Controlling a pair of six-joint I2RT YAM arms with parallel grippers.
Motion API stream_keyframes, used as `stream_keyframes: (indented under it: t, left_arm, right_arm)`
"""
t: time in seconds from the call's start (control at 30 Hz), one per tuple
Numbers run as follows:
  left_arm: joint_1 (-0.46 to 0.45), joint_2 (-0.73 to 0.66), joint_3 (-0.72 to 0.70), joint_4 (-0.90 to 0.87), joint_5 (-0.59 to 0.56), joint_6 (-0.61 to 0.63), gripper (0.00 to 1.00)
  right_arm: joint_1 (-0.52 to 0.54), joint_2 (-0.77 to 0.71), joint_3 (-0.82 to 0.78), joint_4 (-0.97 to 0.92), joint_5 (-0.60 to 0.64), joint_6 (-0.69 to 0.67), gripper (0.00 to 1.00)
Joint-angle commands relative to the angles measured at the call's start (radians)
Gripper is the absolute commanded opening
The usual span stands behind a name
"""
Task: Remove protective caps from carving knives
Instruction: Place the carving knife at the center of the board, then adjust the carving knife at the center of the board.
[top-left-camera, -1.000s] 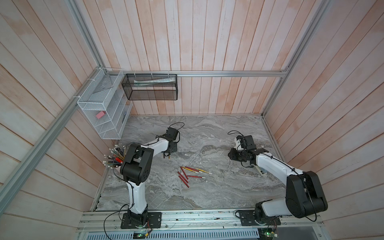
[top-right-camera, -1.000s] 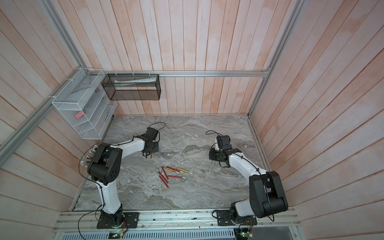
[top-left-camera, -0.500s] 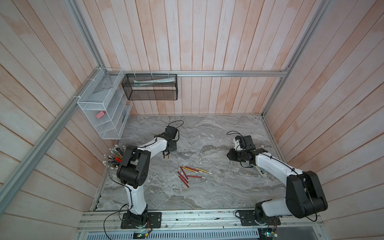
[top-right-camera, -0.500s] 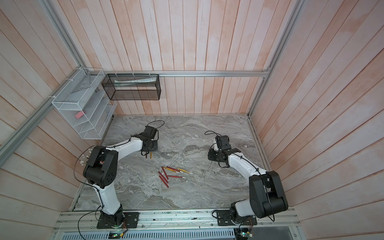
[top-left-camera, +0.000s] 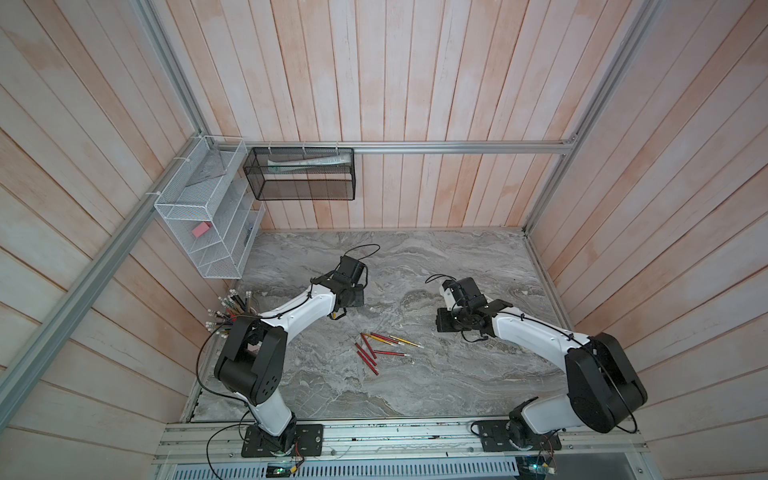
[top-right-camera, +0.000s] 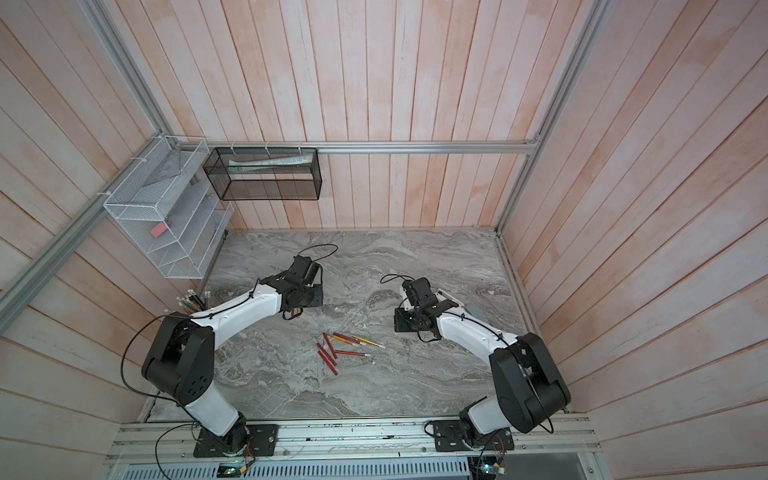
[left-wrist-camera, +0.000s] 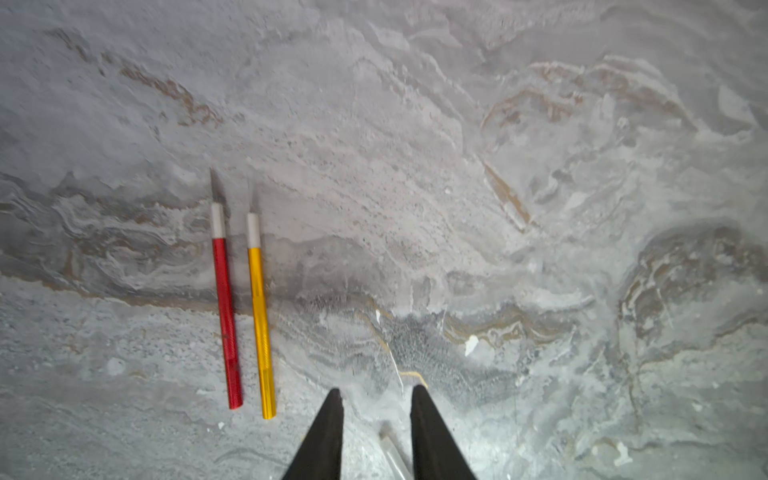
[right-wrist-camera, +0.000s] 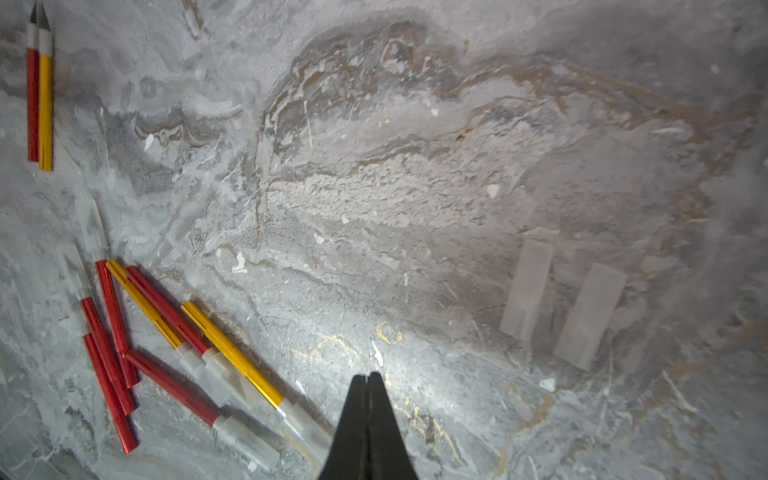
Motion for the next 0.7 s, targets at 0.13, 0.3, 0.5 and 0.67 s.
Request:
stream_keyframes:
  t: [0.13,0.3,0.5,0.67]
  left_arm:
    - [-0.002,-0.010,-0.020,0.029,0.064,-0.023,0.30]
    - [-0.009,0.013,-0.011,0.047,0.090,-0.023,0.30]
    - [-0.053,0.059,0.035,0.057,0.117,-0.021,0.30]
    - [-0.095,0.116,0.077,0.072,0.151,-0.025,0.24]
  right_arm:
    - [0.057,-0.044,-0.062,0.003,-0.083,0.070,0.00]
    - [0.062,-0.092,-0.140,0.027,-0.130,0.121,0.00]
    - [0.098,-0.084,-0.193,0.059,-0.156,0.164,0.00]
    - [0.105,-0.059,-0.214,0.095,-0.194,0.181,0.00]
